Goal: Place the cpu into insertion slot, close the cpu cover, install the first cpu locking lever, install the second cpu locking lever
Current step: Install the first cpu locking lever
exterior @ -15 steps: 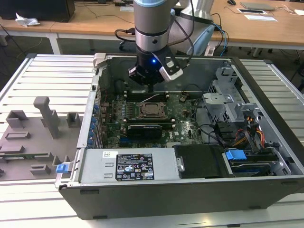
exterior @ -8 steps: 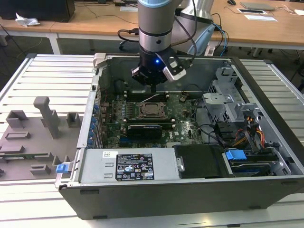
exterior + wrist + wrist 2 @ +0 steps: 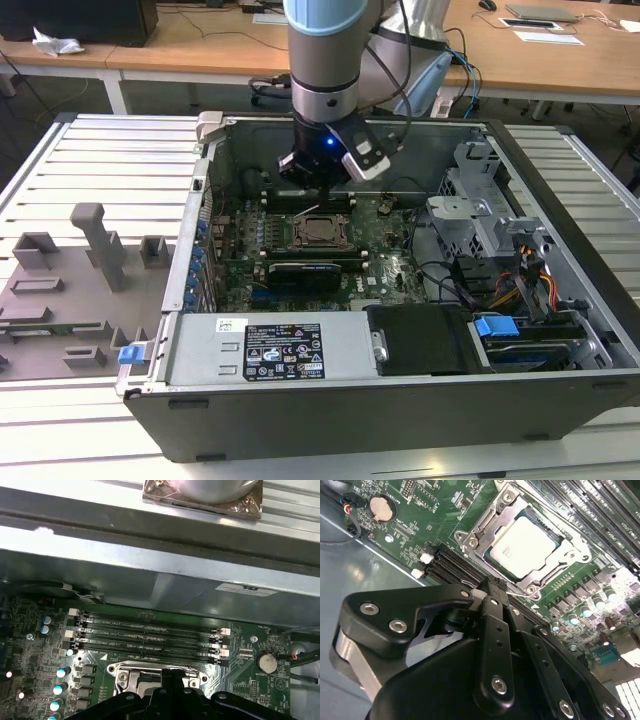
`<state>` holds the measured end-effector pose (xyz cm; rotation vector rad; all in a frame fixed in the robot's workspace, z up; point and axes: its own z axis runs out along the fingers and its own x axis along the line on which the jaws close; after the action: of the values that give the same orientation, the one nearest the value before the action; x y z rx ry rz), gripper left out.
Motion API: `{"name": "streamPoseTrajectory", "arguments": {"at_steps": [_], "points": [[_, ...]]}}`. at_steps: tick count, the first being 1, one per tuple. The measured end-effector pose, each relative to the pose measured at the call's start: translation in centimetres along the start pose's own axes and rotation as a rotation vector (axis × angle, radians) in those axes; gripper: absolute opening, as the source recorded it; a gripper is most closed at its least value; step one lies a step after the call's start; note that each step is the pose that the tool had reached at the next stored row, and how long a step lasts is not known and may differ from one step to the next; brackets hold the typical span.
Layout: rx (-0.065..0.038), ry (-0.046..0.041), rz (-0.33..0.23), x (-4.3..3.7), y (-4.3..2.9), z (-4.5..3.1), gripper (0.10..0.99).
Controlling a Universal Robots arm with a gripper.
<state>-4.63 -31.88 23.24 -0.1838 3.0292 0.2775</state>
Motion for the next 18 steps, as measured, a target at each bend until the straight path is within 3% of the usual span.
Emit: {"name": "streamPoseTrajectory", "arguments": {"at_steps": [1, 6, 12, 18], "points": [[0.0, -0.0001, 0.0, -0.14, 0.37, 0.5, 0.106], [0.0, -0.0001, 0.0, -0.56, 0.61, 1.03, 0.106], [-0.001, -0.0019, 0.0, -0.59, 0.59, 1.17, 0.106], [0.004, -0.0372, -0.007, 0.29, 0.63, 1.49, 0.106]]}}
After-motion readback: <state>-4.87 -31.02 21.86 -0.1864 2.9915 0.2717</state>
